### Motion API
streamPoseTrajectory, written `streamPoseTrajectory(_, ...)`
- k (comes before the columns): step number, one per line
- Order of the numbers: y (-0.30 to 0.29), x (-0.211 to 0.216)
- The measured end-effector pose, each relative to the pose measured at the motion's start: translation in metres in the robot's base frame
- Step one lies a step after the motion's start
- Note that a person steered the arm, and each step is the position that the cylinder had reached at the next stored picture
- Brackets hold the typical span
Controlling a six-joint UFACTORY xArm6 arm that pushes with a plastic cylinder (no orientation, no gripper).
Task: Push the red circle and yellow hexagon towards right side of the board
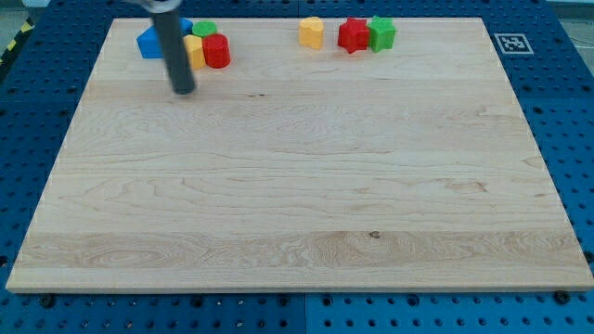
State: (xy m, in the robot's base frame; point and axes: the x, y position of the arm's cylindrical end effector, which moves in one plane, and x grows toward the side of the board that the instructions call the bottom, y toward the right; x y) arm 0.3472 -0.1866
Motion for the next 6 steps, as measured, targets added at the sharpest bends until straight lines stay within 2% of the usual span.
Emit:
streamPoseTrajectory(1,-0.039,-0.017)
streamPoseTrajectory(4,0.002,-0.045)
streamPoseTrajectory(6,-0.016,-0.065)
